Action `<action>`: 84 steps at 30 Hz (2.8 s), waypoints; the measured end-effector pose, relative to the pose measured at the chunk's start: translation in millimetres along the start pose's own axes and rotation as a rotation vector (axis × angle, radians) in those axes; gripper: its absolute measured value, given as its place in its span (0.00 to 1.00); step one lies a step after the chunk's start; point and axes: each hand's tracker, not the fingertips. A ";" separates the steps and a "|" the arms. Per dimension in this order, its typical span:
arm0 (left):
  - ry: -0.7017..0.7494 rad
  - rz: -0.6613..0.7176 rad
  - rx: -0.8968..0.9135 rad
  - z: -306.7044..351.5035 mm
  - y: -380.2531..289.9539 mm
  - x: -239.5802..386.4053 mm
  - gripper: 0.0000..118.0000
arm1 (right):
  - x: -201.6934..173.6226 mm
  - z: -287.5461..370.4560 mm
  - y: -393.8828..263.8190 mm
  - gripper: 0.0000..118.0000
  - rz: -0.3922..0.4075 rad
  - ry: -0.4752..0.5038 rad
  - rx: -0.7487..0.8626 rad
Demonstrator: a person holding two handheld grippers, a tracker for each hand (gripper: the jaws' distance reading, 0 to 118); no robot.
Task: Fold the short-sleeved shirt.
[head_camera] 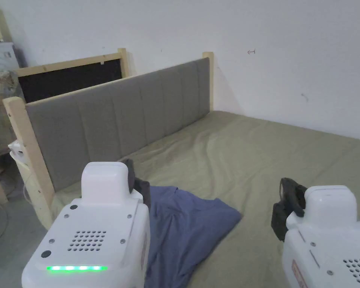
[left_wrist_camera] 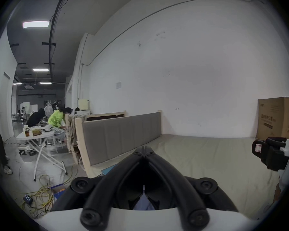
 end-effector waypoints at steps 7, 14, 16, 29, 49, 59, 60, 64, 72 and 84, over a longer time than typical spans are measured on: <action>-0.037 -0.003 -0.107 -34.2 -17.8 -3.2 0.00 | -15.0 -12.6 -11.3 0.00 0.014 0.032 -0.058; -0.193 0.099 -0.618 -162.1 -125.0 3.2 0.00 | -6.3 -30.9 -36.0 0.00 0.017 -0.001 -0.158; -0.193 0.062 -0.736 -196.5 -159.0 7.9 0.00 | -4.1 -37.2 -44.8 0.00 0.019 -0.007 -0.193; -0.126 -0.044 -0.797 -285.8 -198.7 2.0 0.96 | 5.3 -68.1 -74.1 0.00 0.028 -0.007 -0.324; -0.052 -0.104 -0.956 -314.3 -235.9 12.3 0.02 | 18.5 -68.6 -87.3 0.00 0.028 0.005 -0.406; -0.178 0.126 -0.843 -292.4 -150.6 -12.2 0.02 | 37.0 -41.4 -66.6 0.00 0.004 -0.044 -0.353; -0.204 0.128 -0.819 -287.3 -134.2 -11.5 0.02 | 39.5 -36.3 -62.7 0.00 0.003 -0.053 -0.342; -0.282 0.036 -0.656 -256.7 -52.3 10.9 0.02 | 53.5 -13.1 -47.4 0.00 -0.010 -0.100 -0.291; -0.595 -0.061 -0.387 -171.3 89.5 99.2 0.02 | 98.5 46.9 -13.3 0.00 -0.066 -0.240 -0.174; -1.107 -0.206 -0.382 -84.2 79.6 283.2 0.02 | 182.0 153.4 2.2 0.00 -0.138 -0.554 -0.084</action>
